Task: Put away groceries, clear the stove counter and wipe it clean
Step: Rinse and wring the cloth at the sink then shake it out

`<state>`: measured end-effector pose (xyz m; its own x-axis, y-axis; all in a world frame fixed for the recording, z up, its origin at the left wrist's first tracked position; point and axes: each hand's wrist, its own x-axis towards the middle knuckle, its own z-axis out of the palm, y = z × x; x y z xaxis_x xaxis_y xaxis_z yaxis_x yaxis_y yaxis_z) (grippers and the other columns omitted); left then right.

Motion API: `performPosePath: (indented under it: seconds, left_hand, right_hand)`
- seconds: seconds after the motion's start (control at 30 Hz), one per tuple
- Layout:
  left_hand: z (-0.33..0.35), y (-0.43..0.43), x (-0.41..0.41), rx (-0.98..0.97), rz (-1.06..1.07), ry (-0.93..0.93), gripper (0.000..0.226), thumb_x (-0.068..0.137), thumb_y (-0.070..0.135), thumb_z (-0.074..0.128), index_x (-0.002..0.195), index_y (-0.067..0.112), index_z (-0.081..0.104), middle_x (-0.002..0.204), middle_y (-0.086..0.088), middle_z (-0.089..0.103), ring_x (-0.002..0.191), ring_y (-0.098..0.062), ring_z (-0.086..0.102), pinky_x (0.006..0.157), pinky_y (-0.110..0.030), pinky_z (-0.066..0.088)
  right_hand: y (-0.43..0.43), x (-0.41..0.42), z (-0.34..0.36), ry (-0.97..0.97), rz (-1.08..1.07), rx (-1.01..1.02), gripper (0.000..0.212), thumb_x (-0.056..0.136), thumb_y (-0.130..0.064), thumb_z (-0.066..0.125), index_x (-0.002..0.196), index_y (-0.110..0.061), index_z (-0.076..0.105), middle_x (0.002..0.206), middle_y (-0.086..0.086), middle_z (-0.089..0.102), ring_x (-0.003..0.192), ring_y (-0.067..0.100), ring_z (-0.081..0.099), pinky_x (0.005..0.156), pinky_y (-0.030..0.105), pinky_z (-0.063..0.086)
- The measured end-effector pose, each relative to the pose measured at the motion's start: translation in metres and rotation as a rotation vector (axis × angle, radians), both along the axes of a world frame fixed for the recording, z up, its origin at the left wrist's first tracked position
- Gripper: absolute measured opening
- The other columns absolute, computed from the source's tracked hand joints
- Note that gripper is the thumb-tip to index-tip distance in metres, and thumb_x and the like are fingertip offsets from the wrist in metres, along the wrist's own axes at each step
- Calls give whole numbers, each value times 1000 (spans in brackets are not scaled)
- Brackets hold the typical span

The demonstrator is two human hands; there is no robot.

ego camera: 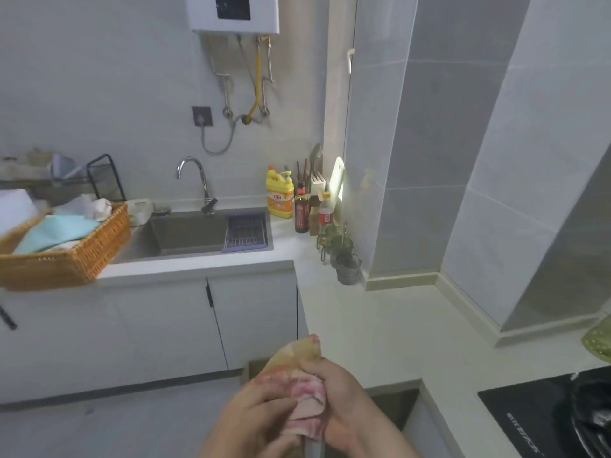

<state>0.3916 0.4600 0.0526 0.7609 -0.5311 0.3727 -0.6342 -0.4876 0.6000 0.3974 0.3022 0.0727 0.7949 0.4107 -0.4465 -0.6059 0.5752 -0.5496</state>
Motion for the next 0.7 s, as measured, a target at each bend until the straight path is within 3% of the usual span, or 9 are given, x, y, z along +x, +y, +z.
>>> performPosePath:
  seconds: [0.1, 0.2, 0.23, 0.3, 0.4, 0.47, 0.53, 0.6, 0.7]
  left_hand:
    - [-29, 13, -9, -200, 314, 155, 37, 72, 29, 75, 108, 22, 72, 130, 25, 54, 106, -14, 64, 109, -10, 24]
    - [-22, 49, -16, -564, 465, 342, 20, 73, 38, 70, 88, 25, 70, 95, -1, 69, 82, -7, 65, 74, -16, 52]
    - [-16, 63, -14, -749, 573, 516, 33, 70, 46, 74, 86, 17, 68, 91, -12, 67, 78, -11, 65, 69, -23, 52]
    - [-11, 74, -12, -1078, 480, 1038, 76, 78, 68, 52, 96, -6, 63, 97, -36, 63, 94, -31, 65, 80, -37, 51]
    - [12, 71, -28, -1378, 95, 1455, 87, 87, 69, 22, 122, -1, 59, 118, -35, 58, 98, -52, 60, 81, -57, 48]
    - [14, 77, -32, -1455, 1, 1433, 86, 86, 67, -2, 147, 9, 17, 152, -27, 16, 137, -52, 19, 110, -62, 15]
    - [-6, 109, -11, -1422, -123, 1072, 68, 91, 54, -10, 142, 9, -12, 155, -18, -4, 144, -38, -6, 114, -52, -8]
    - [2, 126, -2, -1394, -138, 939, 54, 99, 35, 4, 146, 9, -4, 152, -24, -3, 143, -41, 3, 115, -54, -5]
    - [26, 154, 21, -1333, -185, 1057, 60, 72, 16, 74, 128, 7, 55, 136, -35, 41, 119, -49, 49, 97, -58, 42]
  right_hand:
    - [17, -7, 8, -16, -23, -87, 56, 78, -17, 56, 124, 16, 53, 112, 36, 62, 94, 44, 67, 70, 43, 57]
    - [32, -13, 25, -87, 24, -93, 47, 79, -16, 54, 116, 13, 60, 111, 34, 64, 91, 42, 68, 73, 43, 57]
    - [36, -13, 28, -108, 35, -93, 47, 79, -16, 55, 116, 12, 60, 111, 33, 65, 90, 41, 68, 73, 43, 57]
    - [44, -12, 35, -152, 66, -83, 47, 80, -14, 57, 120, 10, 57, 111, 32, 64, 91, 40, 67, 76, 45, 57]
    - [57, -10, 45, -245, 137, -53, 42, 75, -5, 65, 115, 8, 61, 109, 31, 62, 94, 41, 64, 84, 47, 53]
    - [64, -7, 45, -324, 173, -23, 49, 71, -2, 67, 118, 7, 59, 111, 31, 59, 98, 42, 61, 90, 50, 50]
    - [74, 2, 43, -395, 204, -22, 62, 70, 2, 66, 129, 8, 49, 115, 32, 55, 103, 43, 57, 93, 52, 47]
    - [84, 14, 42, -438, 228, -35, 68, 69, 8, 61, 135, 5, 43, 120, 35, 51, 106, 44, 53, 93, 53, 47]
    - [98, 38, 35, -396, 241, -107, 71, 64, 18, 49, 133, 0, 49, 112, 36, 53, 83, 38, 61, 68, 41, 55]
